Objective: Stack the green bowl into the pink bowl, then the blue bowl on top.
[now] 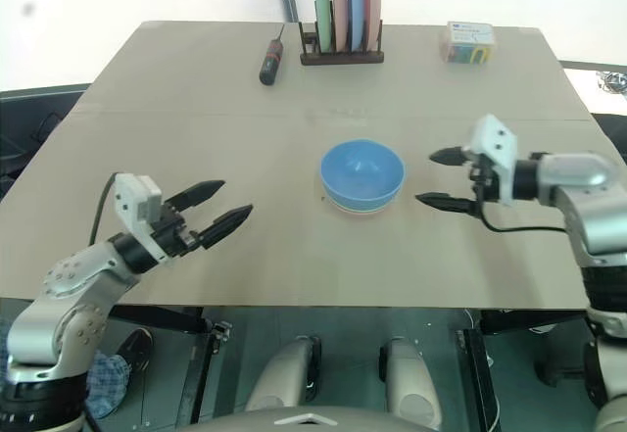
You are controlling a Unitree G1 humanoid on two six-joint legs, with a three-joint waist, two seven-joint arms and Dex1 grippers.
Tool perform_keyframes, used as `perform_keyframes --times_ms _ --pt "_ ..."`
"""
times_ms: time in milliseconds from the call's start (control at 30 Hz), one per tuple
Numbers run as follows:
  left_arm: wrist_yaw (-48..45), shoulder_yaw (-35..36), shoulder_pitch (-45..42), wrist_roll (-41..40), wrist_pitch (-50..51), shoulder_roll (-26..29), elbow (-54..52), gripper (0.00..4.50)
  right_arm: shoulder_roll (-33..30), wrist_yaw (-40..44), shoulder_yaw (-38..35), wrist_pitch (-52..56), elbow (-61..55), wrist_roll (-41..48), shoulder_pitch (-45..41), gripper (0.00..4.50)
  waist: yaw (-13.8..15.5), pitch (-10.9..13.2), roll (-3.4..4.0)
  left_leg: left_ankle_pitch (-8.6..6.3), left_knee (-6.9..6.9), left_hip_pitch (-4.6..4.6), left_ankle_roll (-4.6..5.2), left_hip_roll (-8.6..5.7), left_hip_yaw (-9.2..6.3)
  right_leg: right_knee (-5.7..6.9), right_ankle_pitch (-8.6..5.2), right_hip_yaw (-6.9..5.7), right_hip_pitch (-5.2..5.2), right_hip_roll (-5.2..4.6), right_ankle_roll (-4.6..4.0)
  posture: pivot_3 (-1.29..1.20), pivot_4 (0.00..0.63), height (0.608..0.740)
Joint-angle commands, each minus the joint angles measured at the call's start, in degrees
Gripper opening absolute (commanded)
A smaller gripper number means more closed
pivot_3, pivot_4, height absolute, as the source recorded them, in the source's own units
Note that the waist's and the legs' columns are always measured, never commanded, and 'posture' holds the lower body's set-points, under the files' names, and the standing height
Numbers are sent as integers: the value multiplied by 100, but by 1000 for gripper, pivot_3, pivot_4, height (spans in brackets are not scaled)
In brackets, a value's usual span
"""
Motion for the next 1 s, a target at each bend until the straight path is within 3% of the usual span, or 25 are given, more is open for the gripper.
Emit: perform_keyframes --times_ms 33,400,1000 --pt "-84 482 525 166 -269 183 -282 4166 -99 285 -1027 -511 245 540 582 4134 -1 -2 -3 0 0 2 0 2 -2 0 0 -2 2 2 0 0 150 740" --pt "-461 711 1162 411 -845 292 -329 4166 -394 716 -1200 -1316 1319 449 694 4134 -8 -2 -2 0 1 5 0 3 9 -2 -13 6 3 2 -17 0 150 740" --pt "-471 799 1119 345 -994 283 -282 4166 -390 944 -1165 -1762 1589 466 772 4134 -7 -2 -2 0 1 6 0 2 10 -2 -9 7 3 1 -9 0 150 740"
